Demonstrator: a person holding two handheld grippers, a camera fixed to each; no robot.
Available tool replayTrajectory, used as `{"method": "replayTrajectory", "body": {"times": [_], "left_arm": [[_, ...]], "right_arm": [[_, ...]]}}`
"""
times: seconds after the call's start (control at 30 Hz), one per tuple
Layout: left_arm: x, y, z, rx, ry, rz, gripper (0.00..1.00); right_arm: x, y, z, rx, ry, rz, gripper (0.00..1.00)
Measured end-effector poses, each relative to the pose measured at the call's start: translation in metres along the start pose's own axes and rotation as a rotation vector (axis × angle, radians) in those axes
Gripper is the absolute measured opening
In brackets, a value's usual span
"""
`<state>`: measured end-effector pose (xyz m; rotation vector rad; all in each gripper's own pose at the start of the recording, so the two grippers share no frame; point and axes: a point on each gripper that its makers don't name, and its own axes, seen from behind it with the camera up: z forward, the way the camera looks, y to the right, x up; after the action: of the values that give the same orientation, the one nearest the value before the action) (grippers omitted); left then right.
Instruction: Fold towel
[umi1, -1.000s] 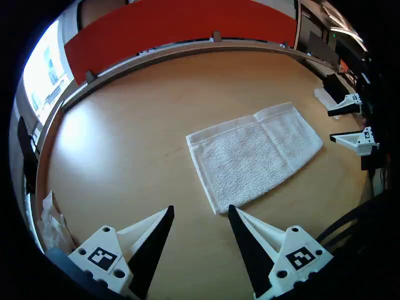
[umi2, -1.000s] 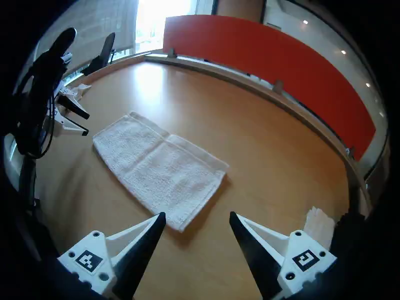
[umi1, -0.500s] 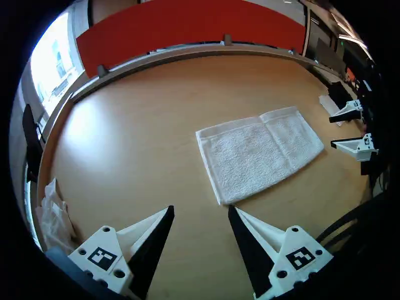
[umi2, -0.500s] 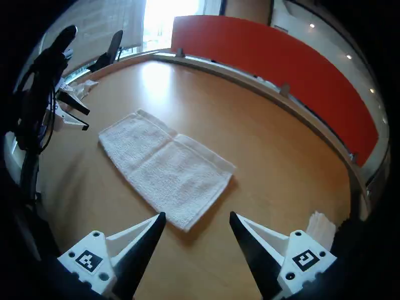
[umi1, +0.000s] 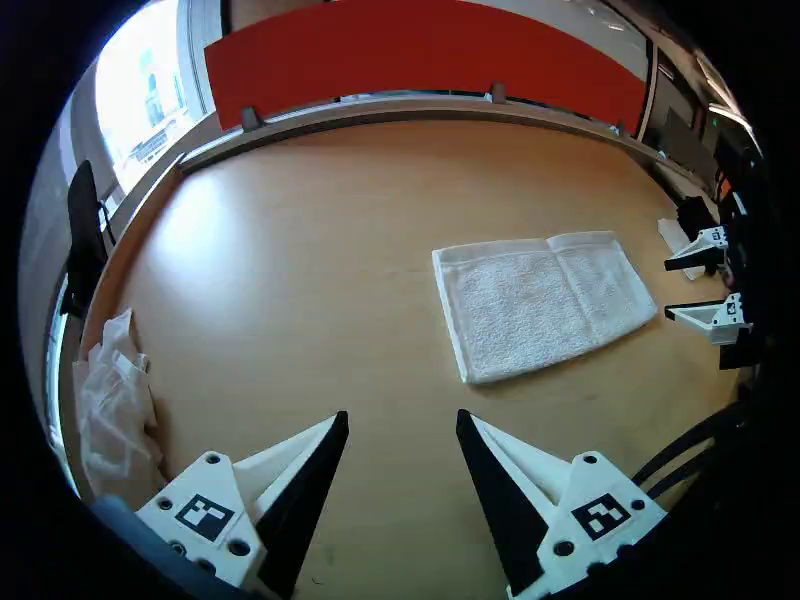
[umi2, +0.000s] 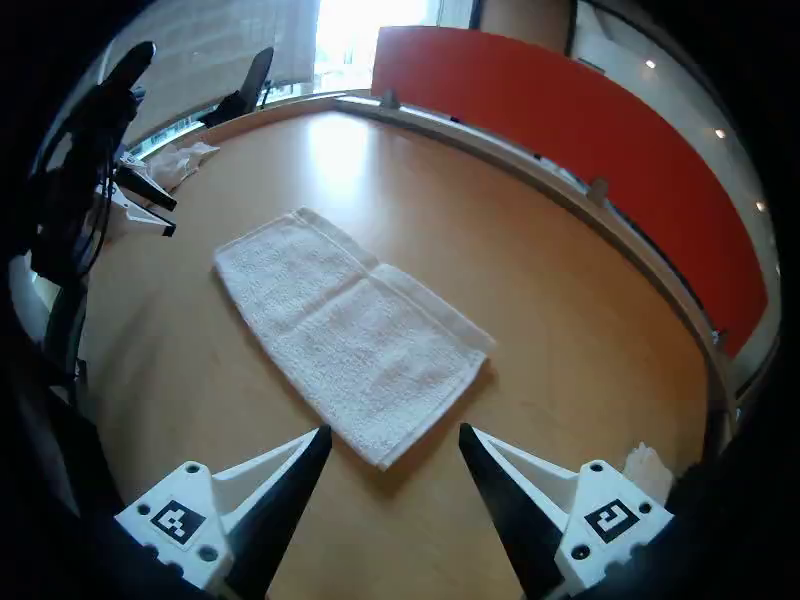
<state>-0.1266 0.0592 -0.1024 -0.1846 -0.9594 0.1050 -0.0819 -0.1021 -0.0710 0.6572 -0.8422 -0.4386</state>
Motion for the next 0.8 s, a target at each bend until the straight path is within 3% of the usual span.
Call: {"method": "replayTrajectory", "body": {"times": [0.27,0.43,0.8], "left_arm": [[-0.011,-0.009,-0.010,0.018,-0.006,-0.035,0.79],[-0.018,-0.014,-0.016,0.028,-0.011,-0.055,0.79],[-0.031,-0.022,-0.023,0.041,-0.024,-0.087,0.79]], "right_arm": [[-0.006,-0.005,0.006,0.032,-0.024,-0.017,0.96],[-0.019,-0.009,0.011,0.058,-0.064,-0.030,0.72],[-0.032,-0.009,0.017,0.081,-0.104,-0.021,0.55]]}}
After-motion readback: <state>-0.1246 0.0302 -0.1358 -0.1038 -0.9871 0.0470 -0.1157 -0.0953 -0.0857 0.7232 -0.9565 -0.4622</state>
